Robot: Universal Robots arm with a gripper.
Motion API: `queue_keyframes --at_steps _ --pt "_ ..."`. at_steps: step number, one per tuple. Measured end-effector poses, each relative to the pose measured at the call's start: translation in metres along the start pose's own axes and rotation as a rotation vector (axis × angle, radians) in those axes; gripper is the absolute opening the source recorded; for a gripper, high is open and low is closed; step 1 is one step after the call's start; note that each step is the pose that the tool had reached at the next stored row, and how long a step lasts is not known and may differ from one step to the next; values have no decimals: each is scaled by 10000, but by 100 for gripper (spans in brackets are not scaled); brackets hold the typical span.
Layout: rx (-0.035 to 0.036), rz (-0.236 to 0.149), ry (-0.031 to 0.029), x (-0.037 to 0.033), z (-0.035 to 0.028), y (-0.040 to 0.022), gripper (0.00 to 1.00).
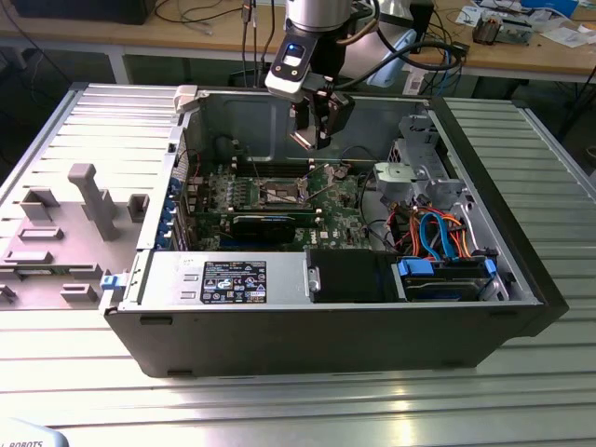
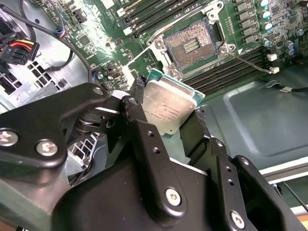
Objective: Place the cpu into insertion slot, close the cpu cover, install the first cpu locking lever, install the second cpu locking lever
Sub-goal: 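Place the cpu into insertion slot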
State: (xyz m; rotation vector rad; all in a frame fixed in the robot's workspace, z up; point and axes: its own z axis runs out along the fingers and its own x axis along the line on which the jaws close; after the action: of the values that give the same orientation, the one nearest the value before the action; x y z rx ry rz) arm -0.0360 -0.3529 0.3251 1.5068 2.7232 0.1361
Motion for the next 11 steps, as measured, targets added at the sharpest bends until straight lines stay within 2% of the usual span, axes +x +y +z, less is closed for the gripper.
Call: queue_keyframes --at_steps 11 --pt "-4 245 -21 0 1 0 54"
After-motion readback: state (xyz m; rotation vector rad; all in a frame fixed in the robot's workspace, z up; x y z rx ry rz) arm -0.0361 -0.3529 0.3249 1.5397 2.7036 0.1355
